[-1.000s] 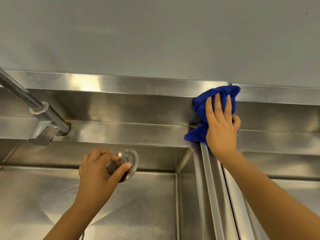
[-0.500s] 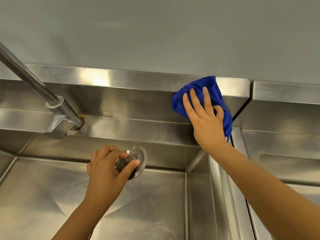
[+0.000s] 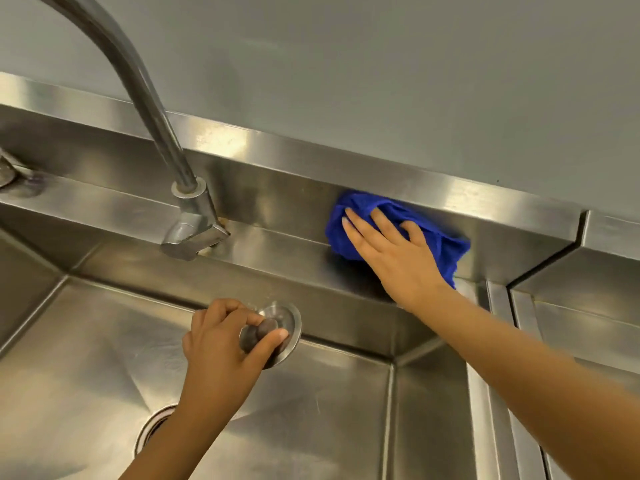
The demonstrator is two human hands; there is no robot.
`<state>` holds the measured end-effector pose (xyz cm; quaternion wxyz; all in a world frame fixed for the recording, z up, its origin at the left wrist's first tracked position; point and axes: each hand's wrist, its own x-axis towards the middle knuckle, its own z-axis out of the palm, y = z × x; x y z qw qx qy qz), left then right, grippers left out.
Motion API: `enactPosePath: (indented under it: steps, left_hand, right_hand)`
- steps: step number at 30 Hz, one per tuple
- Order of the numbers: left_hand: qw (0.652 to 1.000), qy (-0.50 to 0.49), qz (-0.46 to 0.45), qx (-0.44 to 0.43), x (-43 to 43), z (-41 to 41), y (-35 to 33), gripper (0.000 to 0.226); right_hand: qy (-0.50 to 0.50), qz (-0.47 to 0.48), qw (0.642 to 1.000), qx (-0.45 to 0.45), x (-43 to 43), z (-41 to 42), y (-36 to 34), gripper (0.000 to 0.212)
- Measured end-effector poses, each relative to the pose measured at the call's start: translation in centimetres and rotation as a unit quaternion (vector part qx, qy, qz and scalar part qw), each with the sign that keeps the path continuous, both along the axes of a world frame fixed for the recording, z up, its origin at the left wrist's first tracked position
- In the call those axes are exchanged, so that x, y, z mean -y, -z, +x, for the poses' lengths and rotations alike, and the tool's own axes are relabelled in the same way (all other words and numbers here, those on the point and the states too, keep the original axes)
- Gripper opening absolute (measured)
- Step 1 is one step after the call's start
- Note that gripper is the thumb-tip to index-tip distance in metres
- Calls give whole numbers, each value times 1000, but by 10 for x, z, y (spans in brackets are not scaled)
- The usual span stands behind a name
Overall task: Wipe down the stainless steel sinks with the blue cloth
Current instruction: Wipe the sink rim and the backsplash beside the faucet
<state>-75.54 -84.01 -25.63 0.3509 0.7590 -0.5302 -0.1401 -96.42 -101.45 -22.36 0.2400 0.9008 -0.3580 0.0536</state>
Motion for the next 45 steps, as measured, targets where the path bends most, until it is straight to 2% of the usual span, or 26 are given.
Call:
enactPosePath:
  steps: [5,10,12,16,18,21,23,26,29,34,37,41,45]
  left_hand:
    - [1000,-24,7,6,-2,28,-2,49]
    - [999,-32,8,10,-4,48,3,52]
    - [999,-37,12,11,-6,51,6,52]
    - [999,-39,10,22,-8,53,14,52]
    - [999,-39,12,19,-8,54,16,52]
    - [999,-40,19,17,-6,53,15,53]
    - [999,-40,30,17,-5,54,13,55]
    - [999,-34,36,19,-5,55,10,57]
    - [999,-37,30,8,-5,53,5,48]
    - [1000,-13,10,-1,-3,33,2,54]
    - [1000,1,-1,-5,-2,18,2,51]
    - [1000,5,-1,-11,0,7,-2,49]
    - [1000,11,-4,7,13,4,-16,47]
  right_hand:
    - [-5,50,999,-20,0,103,-11,72]
    - [-33,146,978,-142,-1,129,5,61]
    - [-17,145,981,-125,-2,130,-1,63]
    - [1,89,996,-21,-6,148,-12,71]
    - [2,93,996,-12,-3,156,-7,71]
    - [-27,136,984,-114,0,162,8,62]
    - [-33,161,976,-141,2,163,9,60]
    - [-27,160,978,-131,1,149,1,62]
    - [1,168,976,-141,-3,102,1,63]
    - [92,191,953,-216,-13,0,-8,75]
    - [105,189,943,-254,-16,-15,-13,76]
    - [56,190,963,-185,-14,32,-8,61]
    - [12,180,975,-126,-7,74,1,65]
